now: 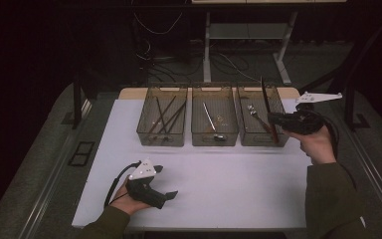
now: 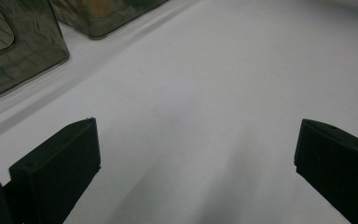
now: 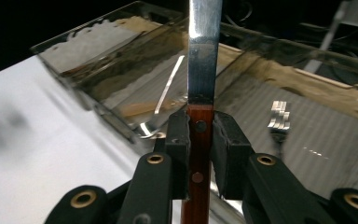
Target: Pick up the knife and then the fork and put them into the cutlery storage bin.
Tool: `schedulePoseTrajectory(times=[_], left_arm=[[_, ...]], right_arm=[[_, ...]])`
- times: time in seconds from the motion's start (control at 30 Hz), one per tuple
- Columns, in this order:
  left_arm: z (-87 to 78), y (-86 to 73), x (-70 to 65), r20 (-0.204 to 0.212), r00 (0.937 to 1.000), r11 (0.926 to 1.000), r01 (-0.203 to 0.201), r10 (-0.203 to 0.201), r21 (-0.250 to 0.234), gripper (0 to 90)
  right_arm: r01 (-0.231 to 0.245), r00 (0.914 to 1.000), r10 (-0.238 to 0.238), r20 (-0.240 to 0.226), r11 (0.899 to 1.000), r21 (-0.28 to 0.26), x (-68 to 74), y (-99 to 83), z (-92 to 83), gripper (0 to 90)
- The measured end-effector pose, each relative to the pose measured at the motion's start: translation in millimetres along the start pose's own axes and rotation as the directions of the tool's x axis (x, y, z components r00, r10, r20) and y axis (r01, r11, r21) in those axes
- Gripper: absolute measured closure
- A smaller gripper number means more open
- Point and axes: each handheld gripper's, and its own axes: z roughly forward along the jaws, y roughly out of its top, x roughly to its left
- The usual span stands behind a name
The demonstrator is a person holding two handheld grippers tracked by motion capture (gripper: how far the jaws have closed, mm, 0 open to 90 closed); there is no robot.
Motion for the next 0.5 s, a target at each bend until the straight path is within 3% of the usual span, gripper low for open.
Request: schedulePoseTrajectory(times=[0.3,0.5], left_arm=[[-0.3,0.0,0.0,0.0,1.0,1.0,-0.005,0.005,0.003,0.0],[-0.4,0.0,0.0,0.001,1.0,1.0,-0.004,0.004,0.003,0.0]], right_arm=[[-0.033,0.9937,0.036,0.106,0.999,-0.025,-23.8,6.2,0.3,77.7],[-0.045,0.985,0.045,0.166,0.999,-0.004,-40.3,10.7,11.8,77.6]])
